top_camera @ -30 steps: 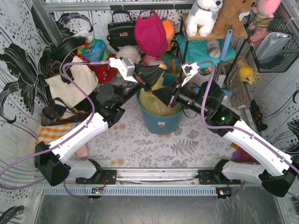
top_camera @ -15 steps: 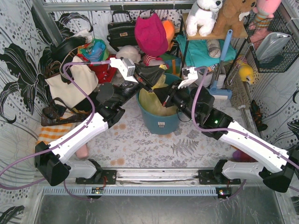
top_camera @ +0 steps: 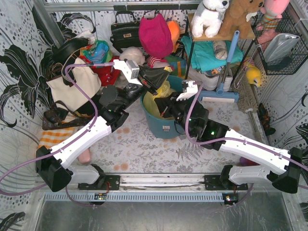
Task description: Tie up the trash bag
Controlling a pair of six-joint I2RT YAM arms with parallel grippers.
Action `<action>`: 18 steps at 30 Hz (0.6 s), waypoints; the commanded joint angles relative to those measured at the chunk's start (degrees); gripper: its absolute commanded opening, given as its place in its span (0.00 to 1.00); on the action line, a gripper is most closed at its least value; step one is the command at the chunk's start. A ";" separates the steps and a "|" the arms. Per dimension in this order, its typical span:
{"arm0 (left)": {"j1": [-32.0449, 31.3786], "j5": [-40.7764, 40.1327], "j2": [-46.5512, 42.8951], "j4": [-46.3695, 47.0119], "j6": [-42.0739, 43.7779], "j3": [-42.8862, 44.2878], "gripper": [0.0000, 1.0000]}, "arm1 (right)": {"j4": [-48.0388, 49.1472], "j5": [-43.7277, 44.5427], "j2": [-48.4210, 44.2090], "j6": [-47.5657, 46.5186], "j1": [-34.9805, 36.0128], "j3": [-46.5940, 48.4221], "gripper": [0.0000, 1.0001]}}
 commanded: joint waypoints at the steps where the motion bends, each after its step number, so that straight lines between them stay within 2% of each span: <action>1: 0.26 -0.76 -0.76 1.54 -0.03 0.96 0.00 | 7.10 5.68 1.63 -0.40 0.58 -0.60 0.00; 11: 0.27 4.80 -1.36 -0.57 0.37 0.94 0.02 | 12.34 18.27 4.71 -0.37 1.09 -1.40 0.00; 13: 0.26 4.95 -1.85 -1.13 0.84 0.62 0.10 | 13.02 20.33 4.84 -0.86 1.03 -1.73 0.00; 16: 0.26 3.85 -3.03 -0.99 1.27 -0.70 0.42 | 14.64 22.37 4.90 -1.67 1.04 -2.76 0.00; 18: 0.28 2.61 -4.12 -1.23 1.49 -1.43 0.55 | 15.98 23.29 4.80 -2.29 1.04 -3.35 0.00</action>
